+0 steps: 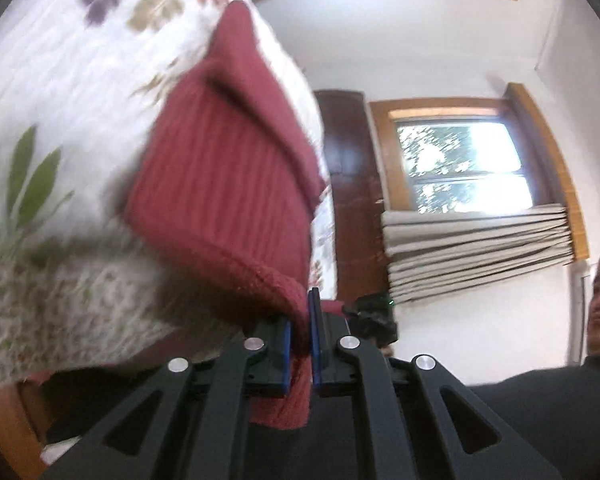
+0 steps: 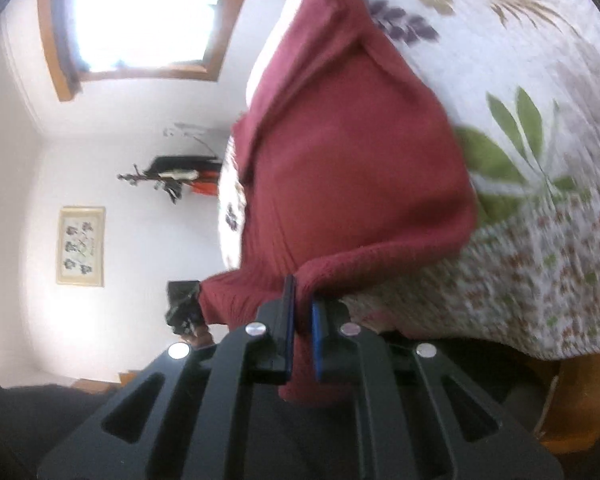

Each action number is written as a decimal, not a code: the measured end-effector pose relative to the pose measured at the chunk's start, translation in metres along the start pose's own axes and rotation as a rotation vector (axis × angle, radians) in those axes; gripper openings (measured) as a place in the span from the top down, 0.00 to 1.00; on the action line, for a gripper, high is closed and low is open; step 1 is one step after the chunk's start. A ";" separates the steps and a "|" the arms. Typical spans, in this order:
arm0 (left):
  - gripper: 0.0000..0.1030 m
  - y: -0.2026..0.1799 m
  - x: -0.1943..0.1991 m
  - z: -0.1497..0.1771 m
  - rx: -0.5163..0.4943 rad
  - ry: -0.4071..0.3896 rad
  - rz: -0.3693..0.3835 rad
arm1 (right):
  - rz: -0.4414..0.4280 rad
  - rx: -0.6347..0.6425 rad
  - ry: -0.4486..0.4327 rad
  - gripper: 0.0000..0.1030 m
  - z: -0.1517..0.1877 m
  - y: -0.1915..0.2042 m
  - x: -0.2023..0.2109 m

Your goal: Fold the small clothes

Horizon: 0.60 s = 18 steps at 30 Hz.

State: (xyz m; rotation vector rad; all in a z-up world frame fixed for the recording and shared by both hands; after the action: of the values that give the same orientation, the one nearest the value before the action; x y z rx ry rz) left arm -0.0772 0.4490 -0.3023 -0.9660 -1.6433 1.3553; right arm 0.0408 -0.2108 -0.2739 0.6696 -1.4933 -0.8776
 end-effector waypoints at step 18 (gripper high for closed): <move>0.83 0.069 -0.049 -0.110 0.233 -0.253 -0.004 | 0.049 -0.260 -0.040 0.72 -0.132 -0.032 -0.038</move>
State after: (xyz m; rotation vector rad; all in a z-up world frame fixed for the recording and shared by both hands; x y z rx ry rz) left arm 0.0483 0.4577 -0.3614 -0.6760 -1.6207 1.6782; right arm 0.1729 -0.2150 -0.3219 0.4244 -1.3946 -1.0304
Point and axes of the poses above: each gripper's, at about its wrist camera, not at the fingertips, and x roughly against the way its jaws point, y to its left, z to its underside, the point moved 1 cm from there along -x, roughly the way its jaws point, and after that the axes turned 9 degrees about z, right-handed, at the moved point
